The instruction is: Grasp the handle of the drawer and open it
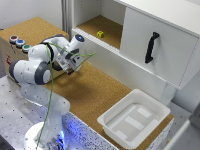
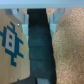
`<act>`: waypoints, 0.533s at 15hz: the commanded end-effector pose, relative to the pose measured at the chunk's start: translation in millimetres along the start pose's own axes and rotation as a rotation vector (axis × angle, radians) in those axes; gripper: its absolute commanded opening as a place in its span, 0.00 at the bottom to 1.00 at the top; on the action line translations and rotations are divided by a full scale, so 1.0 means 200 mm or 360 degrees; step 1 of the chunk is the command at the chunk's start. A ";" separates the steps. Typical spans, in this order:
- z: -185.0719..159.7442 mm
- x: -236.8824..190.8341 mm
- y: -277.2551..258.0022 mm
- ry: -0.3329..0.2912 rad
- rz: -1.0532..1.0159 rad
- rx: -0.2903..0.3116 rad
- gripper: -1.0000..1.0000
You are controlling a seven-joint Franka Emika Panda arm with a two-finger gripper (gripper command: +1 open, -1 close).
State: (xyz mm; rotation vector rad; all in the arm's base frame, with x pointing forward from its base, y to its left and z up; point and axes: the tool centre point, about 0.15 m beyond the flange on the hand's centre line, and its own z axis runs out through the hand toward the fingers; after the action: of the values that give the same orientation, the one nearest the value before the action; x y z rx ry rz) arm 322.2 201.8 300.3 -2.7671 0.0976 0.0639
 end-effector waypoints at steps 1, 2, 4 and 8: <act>0.15 0.04 0.23 0.0004 0.0042 -0.0009 0.00; 0.14 0.04 0.25 0.0007 0.0049 -0.0016 0.00; 0.13 0.04 0.27 0.0008 0.0065 -0.0022 0.00; 0.11 0.04 0.32 0.0014 0.0094 -0.0040 0.00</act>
State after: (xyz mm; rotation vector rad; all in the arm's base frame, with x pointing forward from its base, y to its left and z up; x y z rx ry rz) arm 322.8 182.7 299.7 -2.7866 0.1286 0.0587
